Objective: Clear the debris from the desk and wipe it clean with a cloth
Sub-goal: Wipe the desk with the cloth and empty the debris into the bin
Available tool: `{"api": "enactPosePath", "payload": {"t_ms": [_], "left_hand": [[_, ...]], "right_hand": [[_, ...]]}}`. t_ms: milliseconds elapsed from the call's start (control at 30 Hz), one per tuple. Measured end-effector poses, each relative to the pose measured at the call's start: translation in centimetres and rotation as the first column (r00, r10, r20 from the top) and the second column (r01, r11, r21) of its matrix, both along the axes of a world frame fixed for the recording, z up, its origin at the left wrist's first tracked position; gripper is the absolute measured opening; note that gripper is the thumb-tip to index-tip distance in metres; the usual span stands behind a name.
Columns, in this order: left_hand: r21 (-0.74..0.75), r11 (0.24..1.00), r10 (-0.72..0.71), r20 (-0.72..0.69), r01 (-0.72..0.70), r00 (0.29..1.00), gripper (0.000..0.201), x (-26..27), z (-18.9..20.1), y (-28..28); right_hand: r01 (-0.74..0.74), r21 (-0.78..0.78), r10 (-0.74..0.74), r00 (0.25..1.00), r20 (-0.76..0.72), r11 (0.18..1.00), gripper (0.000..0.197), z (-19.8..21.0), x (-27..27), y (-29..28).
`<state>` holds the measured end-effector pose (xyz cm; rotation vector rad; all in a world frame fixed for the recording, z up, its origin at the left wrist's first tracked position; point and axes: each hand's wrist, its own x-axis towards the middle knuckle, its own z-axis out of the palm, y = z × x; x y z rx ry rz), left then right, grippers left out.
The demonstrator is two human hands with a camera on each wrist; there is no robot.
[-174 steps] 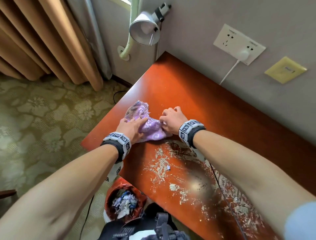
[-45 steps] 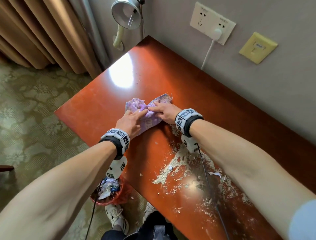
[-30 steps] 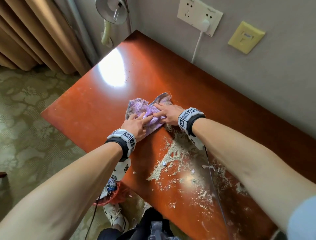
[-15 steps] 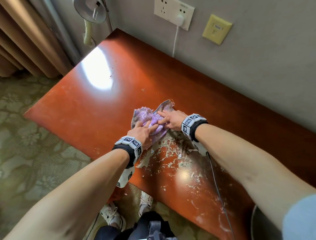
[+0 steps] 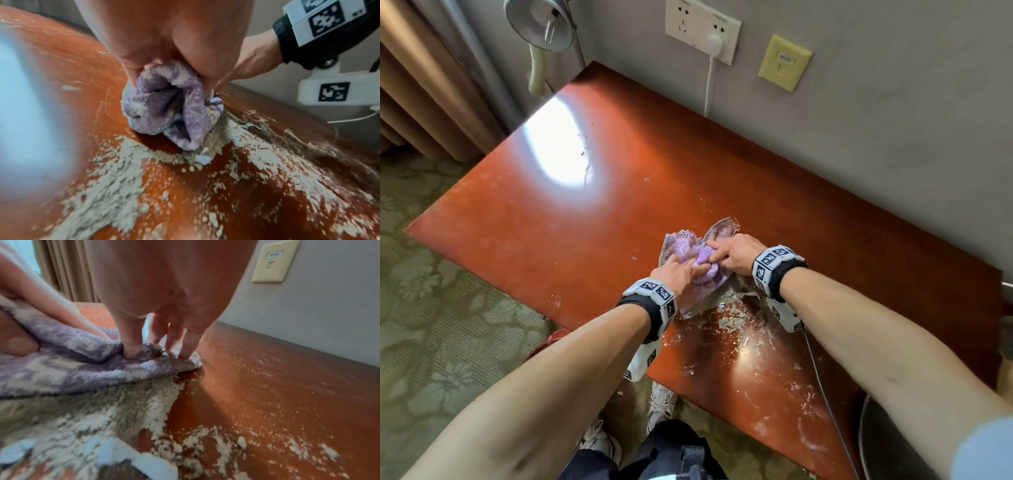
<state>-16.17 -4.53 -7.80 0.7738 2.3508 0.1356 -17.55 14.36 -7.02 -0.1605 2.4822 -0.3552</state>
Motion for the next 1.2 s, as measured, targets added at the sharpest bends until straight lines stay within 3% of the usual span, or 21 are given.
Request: {"api": "enactPosePath", "payload": {"t_ms": [200,400,633,800,1000,1100,1200], "left_hand": [[0.086,0.984,0.157,-0.012,-0.155,0.988,0.059,-1.7,0.8,-0.1],[0.172,0.959,0.241,-0.080,-0.224,0.967,0.060,-5.2,2.4,-1.6],[0.171,0.937,0.329,-0.133,-0.305,0.935,0.047,-8.3,2.3,-4.4],[0.162,0.900,0.423,-0.107,-0.404,0.900,0.048,-8.6,2.0,-7.4],[-0.006,0.874,0.485,-0.056,-0.486,0.873,0.059,-7.8,1.5,-13.6],[-0.072,0.869,0.486,-0.056,-0.489,0.872,0.067,-6.7,1.3,-16.3],[-0.140,0.891,0.436,0.000,-0.431,0.900,0.069,-5.5,1.0,-17.9]], "right_hand": [[0.123,-0.103,-0.131,0.988,-0.082,0.987,0.034,1.6,-1.0,-0.4],[0.162,-0.170,-0.185,0.974,-0.132,0.972,0.033,2.6,-4.2,-0.9],[0.002,-0.052,-0.009,0.992,-0.122,0.999,0.040,2.4,-7.8,-3.3],[-0.188,-0.004,0.187,0.979,-0.082,0.982,0.048,0.8,-9.4,-7.7],[-0.378,0.033,0.380,0.924,-0.051,0.925,0.039,-0.5,-10.3,-14.4],[-0.412,0.062,0.413,0.911,-0.005,0.909,0.045,-1.2,-10.2,-17.7],[-0.334,0.047,0.335,0.942,-0.009,0.941,0.059,-1.9,-9.2,-19.9]]}}
